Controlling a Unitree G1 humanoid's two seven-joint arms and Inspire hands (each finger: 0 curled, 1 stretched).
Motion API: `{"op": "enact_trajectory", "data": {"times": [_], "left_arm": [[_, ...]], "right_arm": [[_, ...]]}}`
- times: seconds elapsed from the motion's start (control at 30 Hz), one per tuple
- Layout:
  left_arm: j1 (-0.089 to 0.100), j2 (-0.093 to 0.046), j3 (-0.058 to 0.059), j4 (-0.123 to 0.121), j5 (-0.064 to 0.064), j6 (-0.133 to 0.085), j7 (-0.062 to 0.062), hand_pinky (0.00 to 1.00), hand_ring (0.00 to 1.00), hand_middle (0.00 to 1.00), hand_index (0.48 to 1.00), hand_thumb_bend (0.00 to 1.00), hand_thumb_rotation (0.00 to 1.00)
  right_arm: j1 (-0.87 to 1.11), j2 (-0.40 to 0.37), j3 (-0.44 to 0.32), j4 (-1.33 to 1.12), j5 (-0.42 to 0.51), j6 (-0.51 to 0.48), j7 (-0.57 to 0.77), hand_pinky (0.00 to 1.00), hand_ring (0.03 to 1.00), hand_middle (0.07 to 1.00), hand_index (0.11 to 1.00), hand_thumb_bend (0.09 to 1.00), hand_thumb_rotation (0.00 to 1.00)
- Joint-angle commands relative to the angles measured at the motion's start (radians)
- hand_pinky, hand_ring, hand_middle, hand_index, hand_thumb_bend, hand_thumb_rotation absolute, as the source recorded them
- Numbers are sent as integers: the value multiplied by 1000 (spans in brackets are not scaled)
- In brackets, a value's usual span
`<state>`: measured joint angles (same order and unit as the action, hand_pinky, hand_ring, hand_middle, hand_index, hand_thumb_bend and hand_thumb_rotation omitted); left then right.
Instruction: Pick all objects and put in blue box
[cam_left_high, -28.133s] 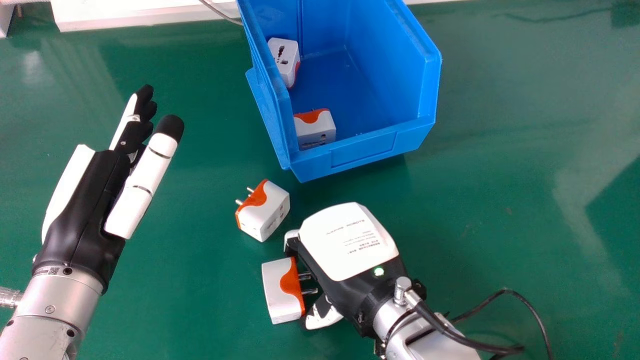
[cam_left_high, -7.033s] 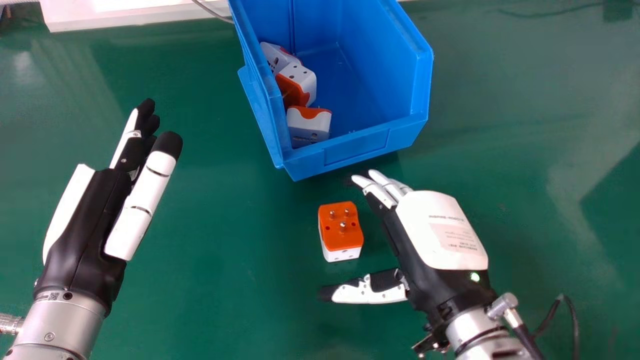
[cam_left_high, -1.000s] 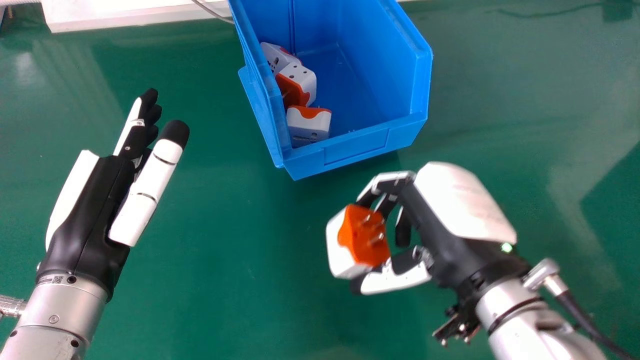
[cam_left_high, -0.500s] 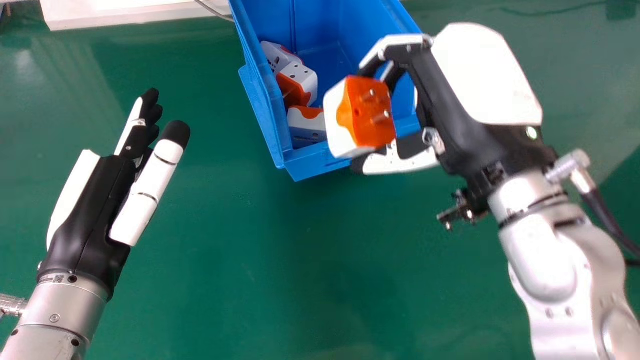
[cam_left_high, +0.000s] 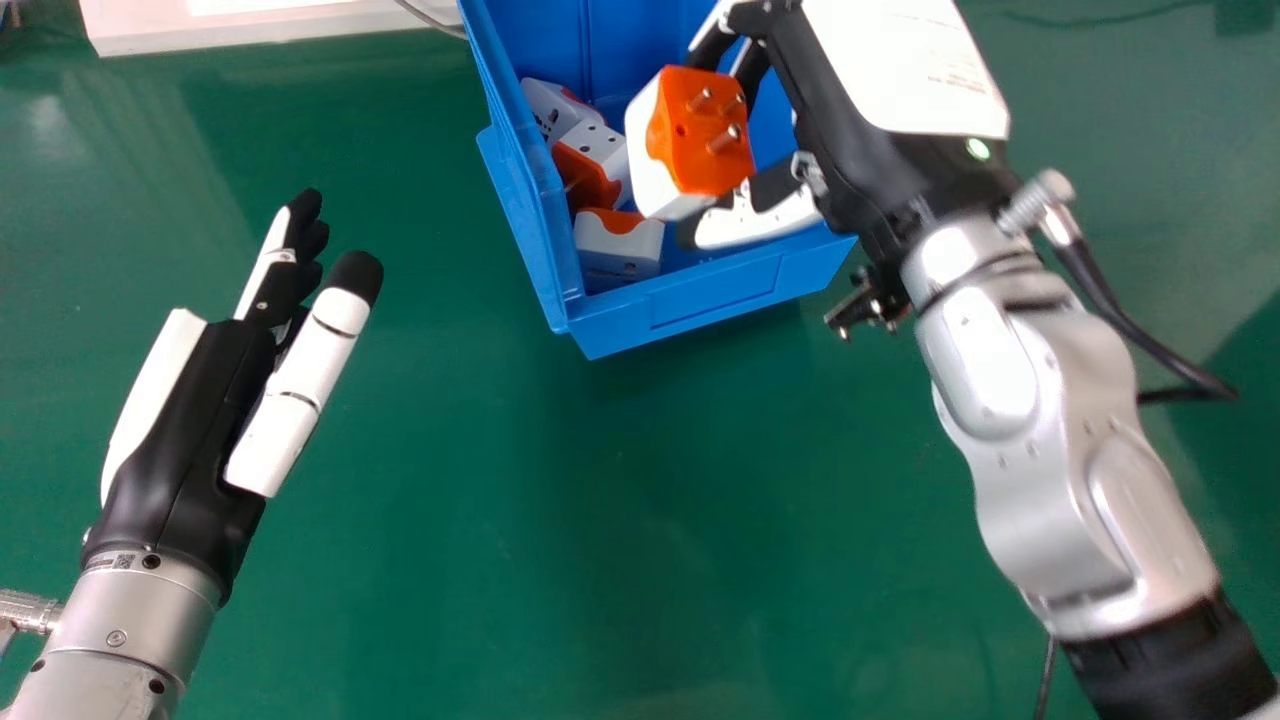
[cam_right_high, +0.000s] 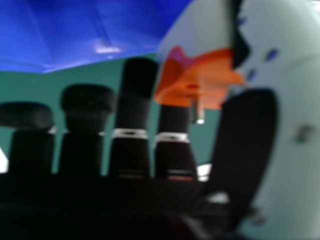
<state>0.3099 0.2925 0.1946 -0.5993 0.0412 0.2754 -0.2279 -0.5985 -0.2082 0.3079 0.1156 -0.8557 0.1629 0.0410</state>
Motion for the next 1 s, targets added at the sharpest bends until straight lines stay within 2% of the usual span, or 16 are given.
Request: {"op": "enact_trajectory", "data": {"times": [0.0, 0.17, 0.4, 0.6, 0.77, 0.97], "left_arm": [[-4, 5, 0, -5, 3, -27, 2, 996, 997, 1000, 1000, 574, 1000], [3, 2, -2, -5, 4, -35, 6, 996, 996, 1000, 1000, 564, 1000], [21, -6, -9, -32, 6, -28, 11, 996, 996, 1000, 1000, 556, 1000], [35, -9, -17, -53, 12, -22, 15, 998, 997, 1000, 1000, 550, 1000], [46, -13, -24, -65, 15, -21, 21, 999, 997, 1000, 1000, 552, 1000], [51, -16, -36, -80, 28, -13, 28, 999, 997, 1000, 1000, 560, 1000]], "right_arm": [[-125, 5, 2, 116, 10, -22, -49, 50, 100, 427, 471, 509, 0], [-311, 11, 53, 403, -18, -20, -86, 44, 95, 452, 473, 512, 0], [-528, 32, 156, 699, -39, -20, -102, 45, 100, 444, 473, 513, 0], [-672, 58, 228, 909, -37, -23, -101, 85, 148, 431, 474, 516, 0], [-739, 90, 263, 1016, -26, -17, -108, 86, 147, 414, 475, 517, 0], [-757, 108, 270, 1064, -5, -20, -120, 124, 181, 406, 483, 516, 0]]}}
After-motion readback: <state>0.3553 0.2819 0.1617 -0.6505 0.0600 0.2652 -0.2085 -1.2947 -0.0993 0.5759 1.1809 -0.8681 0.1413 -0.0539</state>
